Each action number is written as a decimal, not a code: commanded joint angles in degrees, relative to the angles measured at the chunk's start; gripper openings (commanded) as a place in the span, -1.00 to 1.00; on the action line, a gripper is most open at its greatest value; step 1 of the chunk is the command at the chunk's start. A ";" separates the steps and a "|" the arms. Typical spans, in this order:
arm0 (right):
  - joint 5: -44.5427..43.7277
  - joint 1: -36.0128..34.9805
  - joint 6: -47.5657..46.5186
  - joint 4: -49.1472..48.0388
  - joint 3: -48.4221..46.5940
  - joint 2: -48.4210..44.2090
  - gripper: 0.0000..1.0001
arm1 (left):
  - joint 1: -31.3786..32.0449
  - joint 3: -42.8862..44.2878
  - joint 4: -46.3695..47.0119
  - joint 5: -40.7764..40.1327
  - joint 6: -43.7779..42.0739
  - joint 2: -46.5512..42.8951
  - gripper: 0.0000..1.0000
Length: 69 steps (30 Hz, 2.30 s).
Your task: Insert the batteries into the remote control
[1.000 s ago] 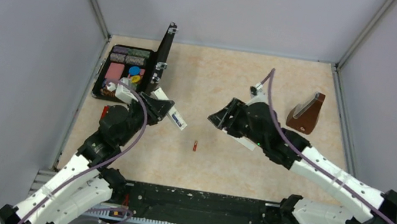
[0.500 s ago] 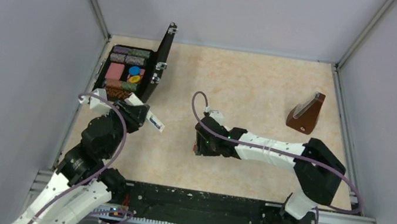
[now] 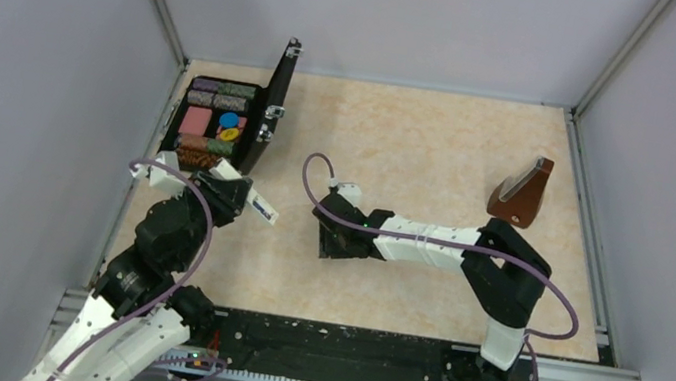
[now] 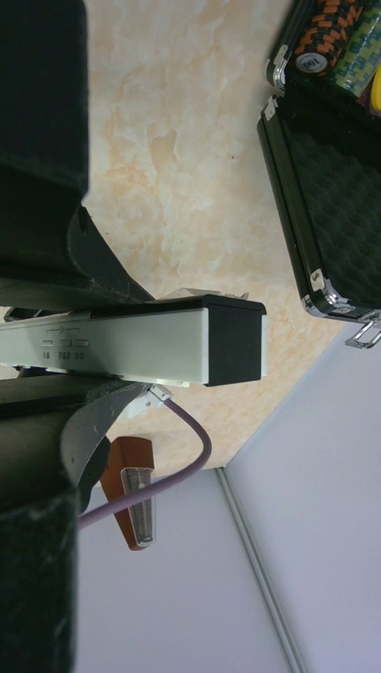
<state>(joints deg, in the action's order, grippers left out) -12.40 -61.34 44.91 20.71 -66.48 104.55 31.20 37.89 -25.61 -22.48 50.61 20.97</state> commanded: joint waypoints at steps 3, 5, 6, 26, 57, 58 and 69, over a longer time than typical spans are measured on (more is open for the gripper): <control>-5.12 -0.89 -0.82 0.80 -2.43 2.05 -0.18 | -0.22 4.39 0.38 -3.56 -0.62 -1.51 -1.00; -5.10 -0.89 -1.34 0.18 -2.19 2.52 -0.28 | -0.24 4.74 0.00 -4.17 -0.73 -1.62 -1.00; -4.99 -0.89 -1.66 -0.38 -2.01 2.76 -0.34 | -0.22 4.78 -0.09 -4.34 -0.80 -1.71 -1.00; 9.12 5.34 -17.97 0.50 3.47 -21.02 -1.00 | -0.27 -1.55 5.59 7.10 3.15 1.16 -1.00; 25.49 9.02 -14.48 24.59 -5.57 -29.38 -1.00 | -3.48 -5.98 56.25 60.43 15.38 44.62 -1.00; 25.43 8.97 -14.06 24.17 -5.36 -29.47 -1.00 | -3.44 -6.03 57.08 61.04 16.08 45.43 -1.00; 24.71 9.00 -8.93 21.55 -1.75 -29.75 -1.00 | -3.50 -6.78 64.34 62.63 19.78 49.97 -1.00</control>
<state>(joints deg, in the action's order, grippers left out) 13.30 -52.12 32.84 44.93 -69.23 75.48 27.90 29.61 31.09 39.20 68.10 70.94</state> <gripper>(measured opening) 0.027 0.338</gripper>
